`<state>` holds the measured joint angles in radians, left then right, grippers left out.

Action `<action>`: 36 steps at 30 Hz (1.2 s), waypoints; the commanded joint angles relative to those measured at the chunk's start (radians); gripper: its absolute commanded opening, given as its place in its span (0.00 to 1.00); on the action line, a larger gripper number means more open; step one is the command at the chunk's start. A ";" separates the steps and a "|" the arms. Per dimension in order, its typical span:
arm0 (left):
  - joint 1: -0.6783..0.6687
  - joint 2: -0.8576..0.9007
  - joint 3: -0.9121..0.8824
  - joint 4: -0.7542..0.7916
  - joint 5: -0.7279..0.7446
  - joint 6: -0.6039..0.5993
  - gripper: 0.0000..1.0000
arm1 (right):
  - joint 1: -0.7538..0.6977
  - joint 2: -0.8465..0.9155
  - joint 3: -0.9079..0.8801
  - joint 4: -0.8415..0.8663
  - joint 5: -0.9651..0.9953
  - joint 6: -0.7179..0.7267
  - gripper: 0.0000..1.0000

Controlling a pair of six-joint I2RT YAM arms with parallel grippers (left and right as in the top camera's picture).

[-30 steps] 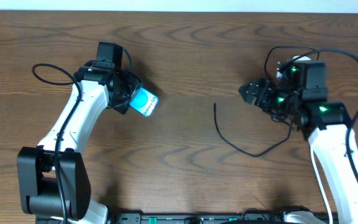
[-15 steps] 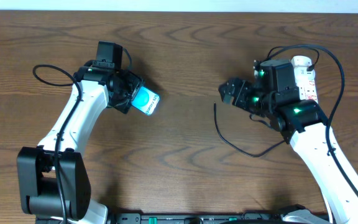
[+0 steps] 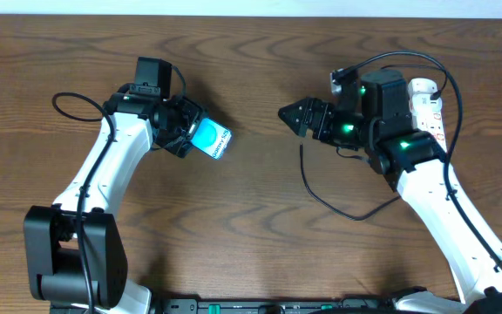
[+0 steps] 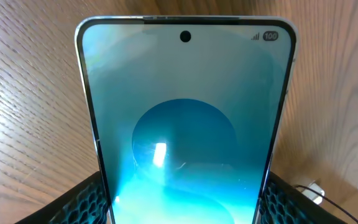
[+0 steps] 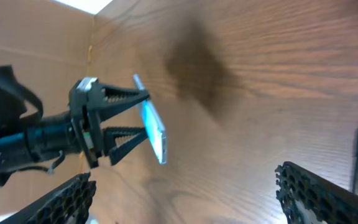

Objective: Plug charger to phone and switch on socket
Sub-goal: 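Move the right gripper from the power strip toward the held phone, then grasp the phone's top edge with the right gripper beside the left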

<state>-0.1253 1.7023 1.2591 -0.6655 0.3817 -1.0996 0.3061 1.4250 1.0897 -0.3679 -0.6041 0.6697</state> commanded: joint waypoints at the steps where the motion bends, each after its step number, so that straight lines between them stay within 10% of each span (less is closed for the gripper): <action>1: 0.003 -0.002 0.026 0.017 0.048 -0.002 0.07 | 0.035 0.003 0.013 0.011 -0.072 -0.022 0.93; 36: 0.001 -0.002 0.026 0.085 0.229 -0.190 0.07 | 0.141 0.165 0.013 0.138 0.023 -0.084 0.83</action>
<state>-0.1253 1.7023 1.2591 -0.5854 0.5995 -1.2201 0.4400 1.5780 1.0897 -0.2340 -0.6075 0.6018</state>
